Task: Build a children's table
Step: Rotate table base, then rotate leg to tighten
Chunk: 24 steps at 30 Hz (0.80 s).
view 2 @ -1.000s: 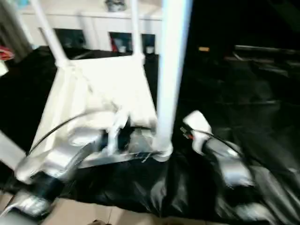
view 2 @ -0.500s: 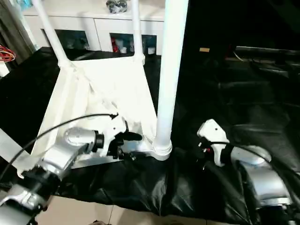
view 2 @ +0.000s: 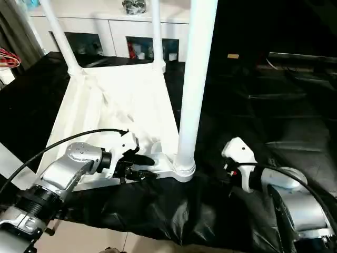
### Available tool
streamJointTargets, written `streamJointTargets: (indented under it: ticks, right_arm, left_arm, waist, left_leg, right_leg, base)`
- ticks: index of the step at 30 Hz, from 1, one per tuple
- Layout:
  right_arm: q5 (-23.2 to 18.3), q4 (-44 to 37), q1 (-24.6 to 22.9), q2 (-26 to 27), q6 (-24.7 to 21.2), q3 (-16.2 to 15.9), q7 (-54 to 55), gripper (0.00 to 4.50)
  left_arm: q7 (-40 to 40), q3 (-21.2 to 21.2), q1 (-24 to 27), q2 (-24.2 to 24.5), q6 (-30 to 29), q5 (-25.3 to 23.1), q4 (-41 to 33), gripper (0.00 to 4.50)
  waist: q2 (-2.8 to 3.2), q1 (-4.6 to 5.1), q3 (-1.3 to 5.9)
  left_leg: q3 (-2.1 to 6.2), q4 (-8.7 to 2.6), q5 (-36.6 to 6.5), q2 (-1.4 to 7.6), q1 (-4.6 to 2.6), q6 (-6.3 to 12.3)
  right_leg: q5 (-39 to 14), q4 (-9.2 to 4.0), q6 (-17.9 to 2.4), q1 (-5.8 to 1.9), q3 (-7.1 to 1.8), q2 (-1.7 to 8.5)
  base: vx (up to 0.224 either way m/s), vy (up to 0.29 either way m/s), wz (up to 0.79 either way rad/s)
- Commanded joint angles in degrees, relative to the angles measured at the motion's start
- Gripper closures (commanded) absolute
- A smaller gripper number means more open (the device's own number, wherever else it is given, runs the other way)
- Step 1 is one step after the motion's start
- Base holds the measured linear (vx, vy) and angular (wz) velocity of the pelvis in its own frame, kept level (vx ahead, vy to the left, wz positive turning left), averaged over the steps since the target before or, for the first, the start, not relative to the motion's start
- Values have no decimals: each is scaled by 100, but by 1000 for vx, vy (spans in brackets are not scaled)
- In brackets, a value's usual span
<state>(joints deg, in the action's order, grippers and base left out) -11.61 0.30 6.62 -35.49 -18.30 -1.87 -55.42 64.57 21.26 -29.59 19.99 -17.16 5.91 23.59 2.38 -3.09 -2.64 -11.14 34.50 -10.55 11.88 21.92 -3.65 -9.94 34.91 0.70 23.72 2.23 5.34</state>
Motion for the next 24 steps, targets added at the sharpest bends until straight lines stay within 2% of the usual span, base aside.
streamJointTargets:
  ticks: [1, 3, 6, 11, 12, 13, 15, 17, 19, 20, 22, 24]
  right_arm:
    - [-51, -139, 6, -54, -76, -36, -17, 0]
    - [-60, -167, -8, -46, -101, -39, -20, 0]
    - [-87, -212, -21, -19, -145, -60, 5, 0]
    - [-141, -253, 30, 101, -176, -151, -3, 0]
    - [-143, -248, 65, 151, -191, -186, 7, 0]
    - [-143, -248, 66, 152, -191, -187, 7, 0]
    - [-127, -217, 123, 203, -200, -281, -23, 0]
    - [-64, -105, 227, 297, -138, -431, -55, 0]
    - [-1, 72, 361, 404, -72, -564, -83, 0]
    - [15, 132, 406, 445, -40, -582, -71, 0]
    - [77, 303, 546, 570, 56, -612, 15, 0]
    - [159, 548, 716, 685, 135, -655, 113, 0]
  left_arm:
    - [52, 110, 61, 110, -56, -125, 134, 278]
    - [110, 146, 69, 125, -73, -136, 136, 279]
    - [137, 253, 61, 117, -19, -232, 213, 309]
    - [268, 312, 28, 141, -53, -280, 257, 340]
    - [274, 296, 26, 149, -49, -288, 267, 363]
    - [273, 295, 26, 149, -49, -288, 267, 366]
    - [282, 268, 25, 152, -52, -275, 276, 378]
    - [376, 216, 18, 133, -114, -176, 261, 409]
    - [561, 235, 31, 154, -44, -118, 202, 414]
    - [621, 248, 46, 165, -21, -102, 176, 414]
    - [722, 251, 65, 177, -22, -63, 134, 446]
    - [593, 203, 32, 112, -36, -83, 198, 450]
  waist:
    - [-89, -29, 341]
    - [-52, -27, 340]
    - [-72, -18, 340]
    - [-48, -15, 342]
    - [-45, -12, 345]
    - [-49, -10, 347]
    - [-49, -8, 344]
    - [-40, -4, 343]
    - [-39, 19, 342]
    - [-39, 26, 346]
    - [-34, 34, 360]
    - [-38, 25, 364]
  left_leg:
    - [54, -421, -1413, 80, -79, 256]
    - [59, -430, -1448, 78, -81, 228]
    - [58, -429, -1483, 76, -81, 220]
    - [59, -430, -1512, 73, -83, 221]
    - [61, -434, -1524, 71, -81, 211]
    - [62, -432, -1511, 71, -79, 209]
    - [62, -436, -1508, 69, -75, 210]
    - [62, -437, -1546, 65, -76, 192]
    - [71, -448, -1585, 66, -77, 169]
    - [69, -448, -1584, 75, -80, 160]
    - [66, -442, -1510, 69, -76, 155]
    - [56, -433, -1430, 72, -77, 176]
  right_leg:
    - [-1723, -487, -1124, -268, -131, 191]
    - [-1742, -489, -1107, -269, -130, 191]
    - [-1782, -497, -1085, -272, -131, 189]
    - [-1862, -508, -1074, -262, -129, 192]
    - [-1879, -509, -1060, -265, -128, 189]
    - [-1864, -506, -1060, -267, -127, 189]
    - [-1869, -509, -1058, -268, -127, 188]
    - [-1968, -512, -1040, -261, -125, 192]
    - [-2039, -517, -1024, -254, -119, 191]
    - [-2012, -510, -1035, -252, -127, 191]
    - [-1852, -490, -1099, -254, -128, 190]
    - [-1613, -468, -1188, -259, -130, 187]
  base:
    - [0, 0, 0]
    - [0, 0, 0]
    - [0, 0, 0]
    - [0, 0, 0]
    - [0, 0, 0]
    - [0, 0, 0]
    - [0, 0, 0]
    - [0, 0, 0]
    - [0, 0, 0]
    - [0, 0, 0]
    - [0, 0, 0]
    - [0, 0, 0]
